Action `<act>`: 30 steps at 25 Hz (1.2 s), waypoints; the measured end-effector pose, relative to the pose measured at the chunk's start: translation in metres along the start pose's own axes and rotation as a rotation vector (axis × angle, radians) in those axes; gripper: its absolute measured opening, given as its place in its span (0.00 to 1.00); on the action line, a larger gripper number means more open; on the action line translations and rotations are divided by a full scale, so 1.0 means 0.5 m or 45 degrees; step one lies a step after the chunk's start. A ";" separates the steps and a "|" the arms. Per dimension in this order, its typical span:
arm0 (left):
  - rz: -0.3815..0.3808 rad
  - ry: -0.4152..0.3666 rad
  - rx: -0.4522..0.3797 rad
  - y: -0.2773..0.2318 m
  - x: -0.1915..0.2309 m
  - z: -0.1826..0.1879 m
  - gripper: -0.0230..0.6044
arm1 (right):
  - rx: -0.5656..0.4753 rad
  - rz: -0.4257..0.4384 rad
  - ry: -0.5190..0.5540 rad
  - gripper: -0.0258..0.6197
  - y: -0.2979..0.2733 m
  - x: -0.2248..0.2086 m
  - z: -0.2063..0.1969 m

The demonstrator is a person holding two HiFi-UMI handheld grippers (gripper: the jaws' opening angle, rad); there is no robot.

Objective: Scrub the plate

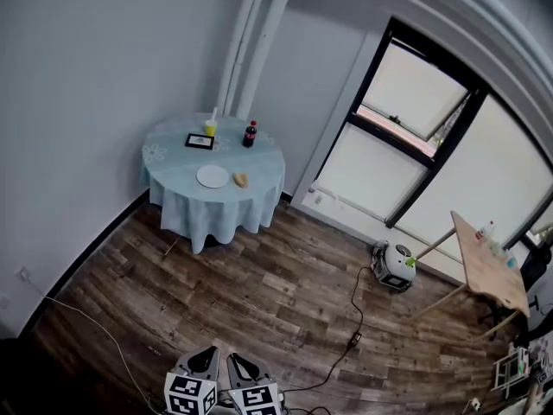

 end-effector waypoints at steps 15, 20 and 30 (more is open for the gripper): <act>-0.106 -0.148 0.039 -0.102 0.153 0.146 0.05 | -0.033 -0.113 -0.150 0.09 -0.164 -0.047 0.122; -0.122 -0.143 0.062 -0.110 0.193 0.153 0.05 | -0.059 -0.052 -0.228 0.09 -0.194 -0.025 0.138; -0.075 -0.152 0.053 -0.114 0.247 0.187 0.05 | -0.071 -0.014 -0.308 0.09 -0.244 -0.025 0.164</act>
Point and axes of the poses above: the fingertips, and each gripper's own axes: y backward along the fingers, x to its left, z out of its top, the point moved 7 cm from there along y, backward along the fingers, and after that the axes turned 14 degrees about -z, right-handed, at the moved point
